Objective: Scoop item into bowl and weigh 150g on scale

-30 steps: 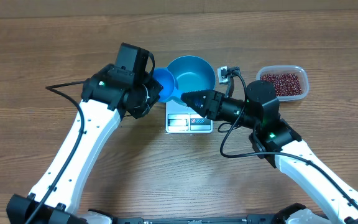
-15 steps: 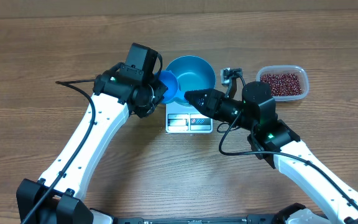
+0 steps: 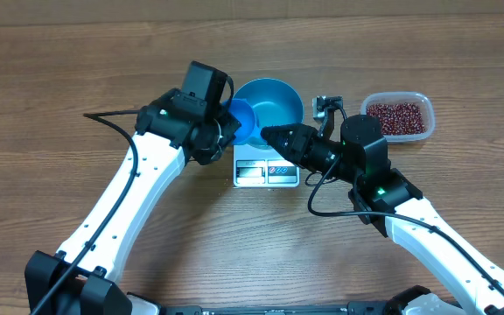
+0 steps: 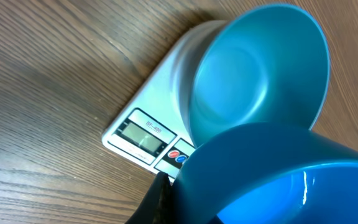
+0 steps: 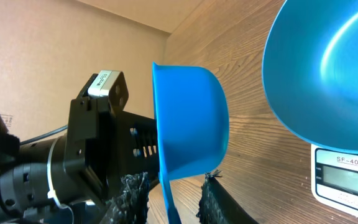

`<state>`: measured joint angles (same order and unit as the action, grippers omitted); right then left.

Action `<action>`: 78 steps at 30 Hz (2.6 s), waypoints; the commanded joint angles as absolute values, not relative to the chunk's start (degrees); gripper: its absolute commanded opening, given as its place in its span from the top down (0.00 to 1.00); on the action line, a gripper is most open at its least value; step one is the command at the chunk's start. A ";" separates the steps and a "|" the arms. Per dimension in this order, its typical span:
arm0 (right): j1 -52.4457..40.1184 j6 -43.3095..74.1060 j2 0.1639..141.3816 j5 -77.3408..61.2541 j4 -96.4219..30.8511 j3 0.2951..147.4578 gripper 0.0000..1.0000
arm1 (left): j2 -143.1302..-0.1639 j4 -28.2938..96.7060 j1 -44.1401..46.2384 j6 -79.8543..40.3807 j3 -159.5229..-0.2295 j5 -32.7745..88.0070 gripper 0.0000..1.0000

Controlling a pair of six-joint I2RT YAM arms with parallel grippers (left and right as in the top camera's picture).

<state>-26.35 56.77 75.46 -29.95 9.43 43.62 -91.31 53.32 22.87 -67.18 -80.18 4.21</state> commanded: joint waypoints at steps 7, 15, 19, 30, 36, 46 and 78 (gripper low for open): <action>-26.68 57.06 75.57 -29.39 9.69 44.71 0.79 | -91.61 52.36 25.17 -68.38 -80.07 3.86 0.96; -26.68 57.04 75.57 -29.34 9.58 44.69 0.82 | -91.61 52.25 25.17 -68.38 -80.07 4.01 0.96; -26.68 57.04 75.57 -28.71 8.80 44.69 0.82 | -91.61 52.23 25.17 -68.38 -80.07 4.01 0.95; -26.61 57.01 75.57 -28.08 8.19 44.69 0.82 | -91.61 52.31 25.15 -68.36 -80.07 3.81 0.96; -26.61 56.88 75.57 -28.05 7.84 44.69 0.85 | -91.61 52.40 25.15 -68.36 -80.07 3.81 0.96; -26.50 56.80 75.57 -27.86 7.68 44.69 0.90 | -91.61 52.53 25.10 -68.34 -80.07 3.79 0.95; -9.96 50.65 72.36 -42.87 6.90 44.71 0.96 | -86.72 50.70 21.78 -45.78 -85.47 6.59 0.49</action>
